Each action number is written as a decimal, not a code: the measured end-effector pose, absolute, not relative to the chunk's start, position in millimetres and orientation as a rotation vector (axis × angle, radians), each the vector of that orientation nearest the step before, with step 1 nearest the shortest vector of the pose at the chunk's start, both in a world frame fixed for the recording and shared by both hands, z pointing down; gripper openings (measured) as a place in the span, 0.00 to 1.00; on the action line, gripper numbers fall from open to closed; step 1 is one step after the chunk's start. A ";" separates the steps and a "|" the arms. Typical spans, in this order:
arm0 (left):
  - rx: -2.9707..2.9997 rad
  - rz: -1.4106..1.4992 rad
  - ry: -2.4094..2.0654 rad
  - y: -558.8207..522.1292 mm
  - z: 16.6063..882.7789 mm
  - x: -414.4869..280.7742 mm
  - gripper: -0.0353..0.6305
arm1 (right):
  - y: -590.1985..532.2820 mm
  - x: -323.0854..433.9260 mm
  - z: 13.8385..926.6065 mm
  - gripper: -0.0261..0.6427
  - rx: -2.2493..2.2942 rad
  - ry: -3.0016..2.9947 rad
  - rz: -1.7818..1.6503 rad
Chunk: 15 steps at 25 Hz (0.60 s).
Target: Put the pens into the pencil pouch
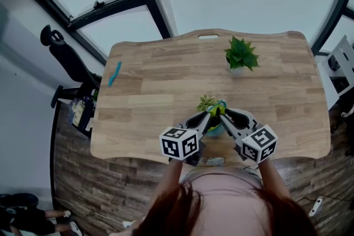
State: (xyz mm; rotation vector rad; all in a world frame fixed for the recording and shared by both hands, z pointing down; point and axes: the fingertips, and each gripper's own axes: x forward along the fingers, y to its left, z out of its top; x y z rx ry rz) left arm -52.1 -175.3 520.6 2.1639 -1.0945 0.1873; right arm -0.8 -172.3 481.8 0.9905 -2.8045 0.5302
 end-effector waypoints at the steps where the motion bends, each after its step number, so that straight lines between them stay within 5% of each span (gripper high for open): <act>1: 2.165 0.181 -1.102 -175.4 519.5 -54.3 0.09 | -171.7 -0.2 480.2 0.15 0.997 -2.806 0.527; 4: 2.167 0.173 -1.122 -175.0 517.8 -60.1 0.16 | -169.9 2.8 474.7 0.15 1.022 -2.811 0.520; 15: 2.228 0.101 -1.225 -159.2 487.1 -80.2 0.15 | -163.7 23.7 449.0 0.07 1.222 -2.820 0.528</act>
